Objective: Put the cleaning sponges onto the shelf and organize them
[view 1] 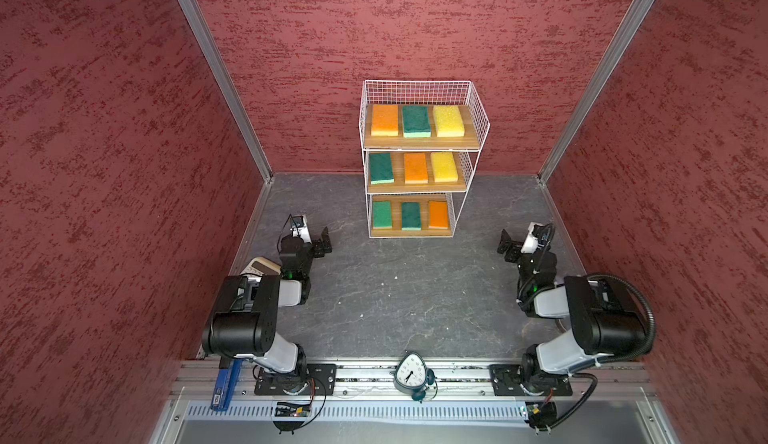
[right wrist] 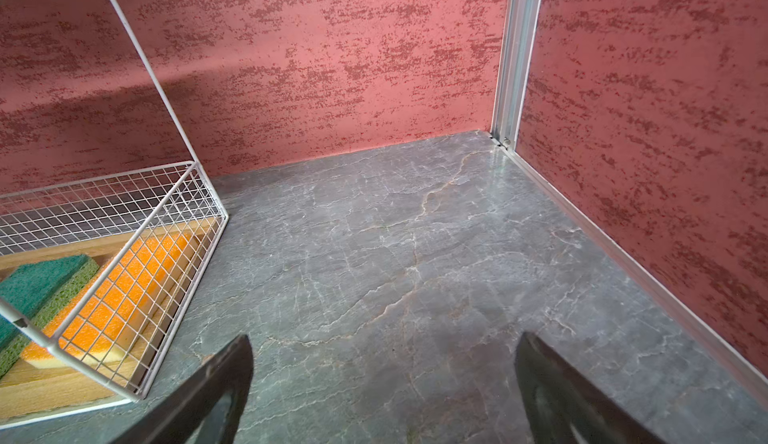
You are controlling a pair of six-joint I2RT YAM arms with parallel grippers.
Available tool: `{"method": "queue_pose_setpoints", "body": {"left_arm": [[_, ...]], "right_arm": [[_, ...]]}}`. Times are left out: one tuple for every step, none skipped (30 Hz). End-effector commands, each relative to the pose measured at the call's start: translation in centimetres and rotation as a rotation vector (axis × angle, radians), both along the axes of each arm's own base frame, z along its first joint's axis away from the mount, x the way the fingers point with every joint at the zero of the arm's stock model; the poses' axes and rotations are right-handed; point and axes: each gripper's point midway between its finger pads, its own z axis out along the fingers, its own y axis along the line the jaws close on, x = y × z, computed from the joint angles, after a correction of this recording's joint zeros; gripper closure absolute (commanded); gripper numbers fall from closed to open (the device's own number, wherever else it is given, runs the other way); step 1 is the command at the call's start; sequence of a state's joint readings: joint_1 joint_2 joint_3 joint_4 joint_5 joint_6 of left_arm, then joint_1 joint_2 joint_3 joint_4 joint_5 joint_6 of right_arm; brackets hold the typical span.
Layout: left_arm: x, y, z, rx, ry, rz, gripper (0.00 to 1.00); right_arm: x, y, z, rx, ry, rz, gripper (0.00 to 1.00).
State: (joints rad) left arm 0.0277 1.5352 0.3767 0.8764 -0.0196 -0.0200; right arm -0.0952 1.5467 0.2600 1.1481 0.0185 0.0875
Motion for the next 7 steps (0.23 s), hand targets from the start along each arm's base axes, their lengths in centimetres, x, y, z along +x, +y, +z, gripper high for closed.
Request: {"method": "queue_pose_setpoints", "body": {"left_arm": [[0.13, -0.16, 0.54, 0.010, -0.022, -0.014, 0.01], [0.13, -0.19, 0.53, 0.010, -0.022, -0.015, 0.01], [0.15, -0.19, 0.54, 0.011, -0.022, -0.015, 0.01], [0.13, -0.20, 0.51, 0.012, -0.021, -0.015, 0.00], [0.13, -0.21, 0.52, 0.012, -0.022, -0.014, 0.01], [0.13, -0.23, 0.54, 0.012, -0.022, -0.015, 0.01], [0.14, -0.20, 0.52, 0.012, -0.022, -0.014, 0.01]], "right_arm": [[0.35, 0.48, 1.19, -0.031, -0.042, 0.028, 0.01], [0.35, 0.47, 1.21, -0.031, -0.042, 0.028, 0.01], [0.34, 0.48, 1.18, -0.031, -0.042, 0.028, 0.01], [0.35, 0.47, 1.21, -0.031, -0.042, 0.028, 0.01], [0.33, 0.50, 1.17, -0.031, -0.041, 0.028, 0.01], [0.33, 0.47, 1.19, -0.032, -0.042, 0.027, 0.01], [0.32, 0.45, 1.18, -0.031, -0.042, 0.027, 0.01]]}}
